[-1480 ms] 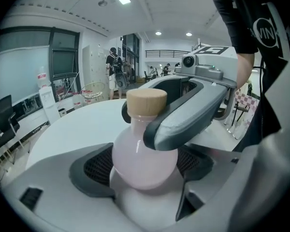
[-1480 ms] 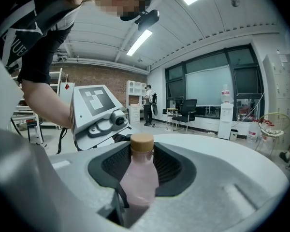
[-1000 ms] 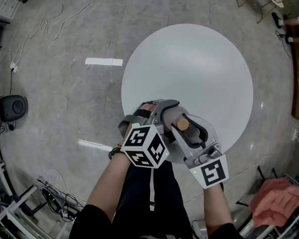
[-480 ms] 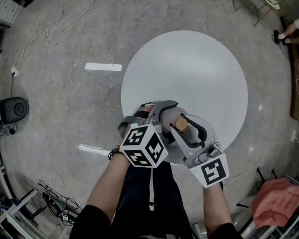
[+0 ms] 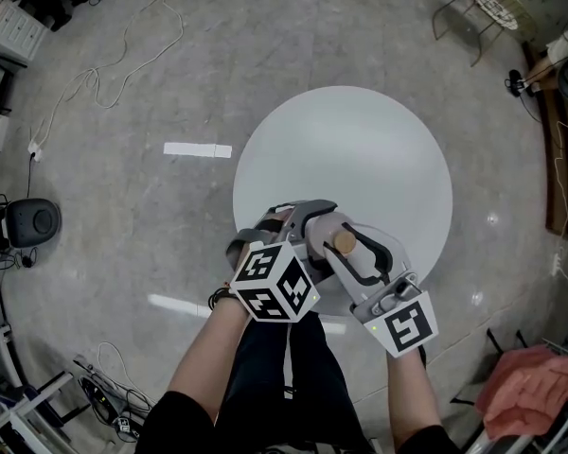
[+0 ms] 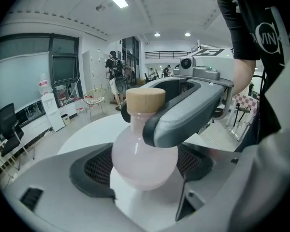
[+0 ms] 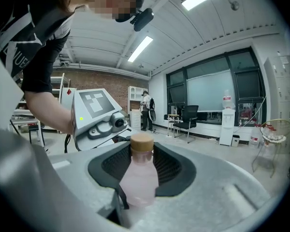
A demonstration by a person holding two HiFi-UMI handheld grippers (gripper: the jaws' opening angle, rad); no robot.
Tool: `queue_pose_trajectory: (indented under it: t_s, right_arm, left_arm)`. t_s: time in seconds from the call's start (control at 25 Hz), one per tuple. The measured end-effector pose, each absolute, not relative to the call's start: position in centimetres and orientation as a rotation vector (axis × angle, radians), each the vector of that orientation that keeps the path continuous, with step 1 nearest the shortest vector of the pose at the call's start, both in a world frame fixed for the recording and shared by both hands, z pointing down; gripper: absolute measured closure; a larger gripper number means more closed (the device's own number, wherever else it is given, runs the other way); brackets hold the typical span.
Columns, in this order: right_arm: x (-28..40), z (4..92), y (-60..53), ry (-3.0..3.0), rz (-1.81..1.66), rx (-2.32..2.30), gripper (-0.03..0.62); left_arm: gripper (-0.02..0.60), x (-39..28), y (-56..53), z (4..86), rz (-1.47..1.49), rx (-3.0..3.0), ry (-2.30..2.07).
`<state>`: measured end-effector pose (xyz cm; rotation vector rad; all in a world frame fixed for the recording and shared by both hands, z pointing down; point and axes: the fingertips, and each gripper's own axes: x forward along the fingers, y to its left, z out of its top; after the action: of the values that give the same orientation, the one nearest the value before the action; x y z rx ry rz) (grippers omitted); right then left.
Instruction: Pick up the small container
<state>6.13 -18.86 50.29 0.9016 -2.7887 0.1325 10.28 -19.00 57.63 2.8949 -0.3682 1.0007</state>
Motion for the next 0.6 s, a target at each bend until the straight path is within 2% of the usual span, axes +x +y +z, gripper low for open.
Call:
queue_pose_trajectory:
  t_s: [0.6]
  right_arm:
    - [7.5, 43.3, -18.3, -2.83, 0.09, 0.883, 0.45]
  left_arm:
    - [0.224, 11.7, -18.6, 50.6, 0.949, 2.912, -0.391]
